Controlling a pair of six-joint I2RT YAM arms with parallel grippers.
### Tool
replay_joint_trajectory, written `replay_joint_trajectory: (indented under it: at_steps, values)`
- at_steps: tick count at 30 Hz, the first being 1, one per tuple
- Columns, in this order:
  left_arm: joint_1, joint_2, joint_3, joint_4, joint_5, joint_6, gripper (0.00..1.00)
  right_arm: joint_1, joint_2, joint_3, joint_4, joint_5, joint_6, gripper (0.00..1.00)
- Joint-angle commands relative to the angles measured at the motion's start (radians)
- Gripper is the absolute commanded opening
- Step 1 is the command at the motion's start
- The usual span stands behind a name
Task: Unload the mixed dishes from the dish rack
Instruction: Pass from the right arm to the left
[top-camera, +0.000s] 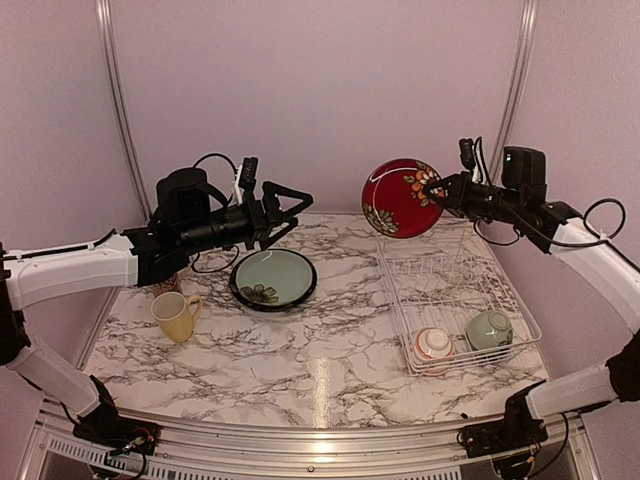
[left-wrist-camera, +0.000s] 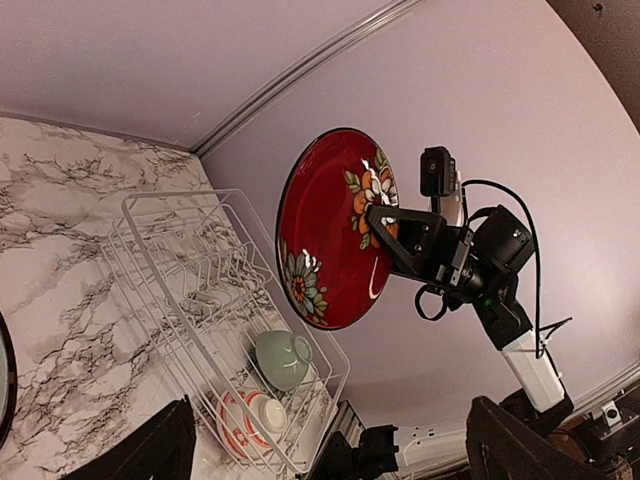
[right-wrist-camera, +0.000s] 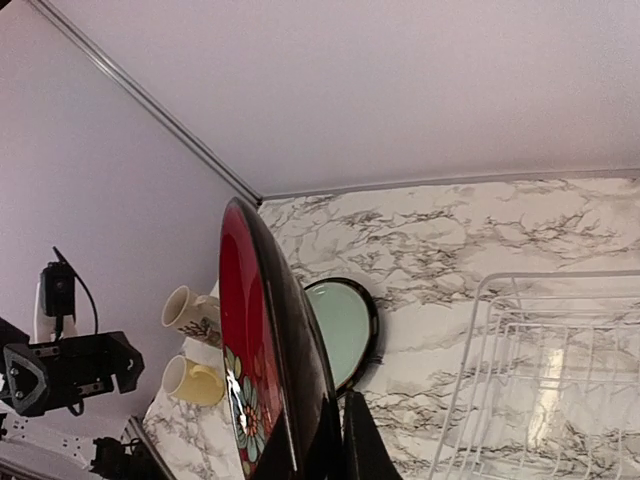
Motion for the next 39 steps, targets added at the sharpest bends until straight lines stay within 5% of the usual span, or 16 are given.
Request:
replay_joint_trajectory:
  at_steps: [1,10,30,33,36,38,39]
  values:
    - [-0.021,0.050,0.040,0.072,0.046,-0.042,0.96,0.097,0.039,-0.020,0.333,-0.176,0.234,0.00]
    - [-0.027,0.066,0.029,0.084,0.013,-0.071,0.85,0.239,0.158,-0.018,0.505,-0.195,0.359,0.00]
    - [-0.013,0.029,0.011,-0.052,-0.137,-0.062,0.01,0.280,0.197,-0.035,0.522,-0.188,0.339,0.00]
    - [-0.005,0.029,0.008,-0.066,-0.150,-0.070,0.00,0.279,0.192,-0.033,0.491,-0.167,0.303,0.00]
    - [0.008,0.033,0.006,-0.082,-0.157,-0.085,0.00,0.280,0.195,-0.030,0.464,-0.152,0.272,0.15]
    - [0.019,0.036,0.002,-0.093,-0.157,-0.096,0.00,0.279,0.198,-0.024,0.438,-0.138,0.243,0.34]
    - [0.034,0.030,-0.008,-0.123,-0.173,-0.113,0.00,0.279,0.197,-0.013,0.382,-0.096,0.191,0.63]
